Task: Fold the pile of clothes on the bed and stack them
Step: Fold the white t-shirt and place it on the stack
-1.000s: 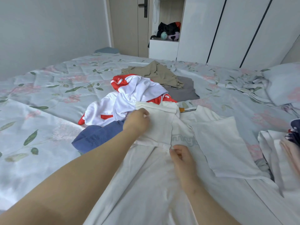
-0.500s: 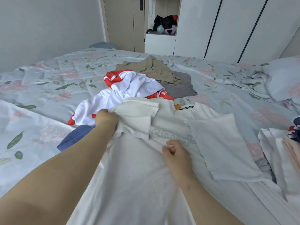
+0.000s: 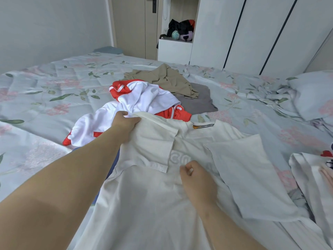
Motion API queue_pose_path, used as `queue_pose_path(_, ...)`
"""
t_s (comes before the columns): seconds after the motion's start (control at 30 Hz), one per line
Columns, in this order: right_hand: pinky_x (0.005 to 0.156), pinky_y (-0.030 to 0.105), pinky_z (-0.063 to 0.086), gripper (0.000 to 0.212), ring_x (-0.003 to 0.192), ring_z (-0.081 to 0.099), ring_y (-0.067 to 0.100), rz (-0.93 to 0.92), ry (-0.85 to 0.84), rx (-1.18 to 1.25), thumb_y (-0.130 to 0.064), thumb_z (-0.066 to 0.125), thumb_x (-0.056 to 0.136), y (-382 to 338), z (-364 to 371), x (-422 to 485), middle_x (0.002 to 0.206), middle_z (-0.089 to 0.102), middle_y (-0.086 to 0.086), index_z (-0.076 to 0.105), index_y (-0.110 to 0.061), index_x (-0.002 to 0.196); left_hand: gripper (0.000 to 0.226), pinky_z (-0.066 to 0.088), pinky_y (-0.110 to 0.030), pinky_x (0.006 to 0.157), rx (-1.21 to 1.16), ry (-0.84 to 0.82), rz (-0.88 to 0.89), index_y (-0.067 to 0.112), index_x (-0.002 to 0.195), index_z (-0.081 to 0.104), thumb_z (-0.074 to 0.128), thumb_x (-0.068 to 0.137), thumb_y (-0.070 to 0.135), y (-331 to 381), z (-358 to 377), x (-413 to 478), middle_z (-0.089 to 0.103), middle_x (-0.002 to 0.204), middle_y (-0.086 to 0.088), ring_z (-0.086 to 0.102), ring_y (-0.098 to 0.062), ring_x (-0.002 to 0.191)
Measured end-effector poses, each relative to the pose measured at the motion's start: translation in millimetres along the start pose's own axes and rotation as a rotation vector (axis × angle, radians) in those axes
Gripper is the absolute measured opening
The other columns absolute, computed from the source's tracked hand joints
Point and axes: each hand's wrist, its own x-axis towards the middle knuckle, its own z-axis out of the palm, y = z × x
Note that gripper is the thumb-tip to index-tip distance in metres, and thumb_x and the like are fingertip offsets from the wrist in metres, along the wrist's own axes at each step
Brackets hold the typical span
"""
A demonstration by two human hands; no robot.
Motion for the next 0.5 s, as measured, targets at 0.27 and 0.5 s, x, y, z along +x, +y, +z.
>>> queue_pose_path(0.27,0.07,0.03,0.035,0.019,0.084,0.05,0.021,-0.066,0.005,0.234,-0.029,0.045,0.095,-56,-6,101,0.083,0.055,-0.003,0.054,-0.016,0.107,0.035,0.05,-0.027,0.072,0.01,-0.159,0.113,0.018,0.123,0.055,0.064,0.09,0.024,-3,-1,29,0.055,0.114,-0.007,0.057,-0.019,0.09)
queue_pose_path(0.5,0.078,0.031,0.042,0.039,0.097,0.057,0.028,0.096,-0.123,0.203,-0.036,0.054,0.088,-65,29,185,0.107,0.059,0.01,0.054,-0.012,0.119,0.017,0.051,-0.031,0.07,-0.192,-0.242,0.039,0.025,0.093,0.057,0.066,0.088,0.011,-4,3,56,0.059,0.101,-0.01,0.057,-0.022,0.083)
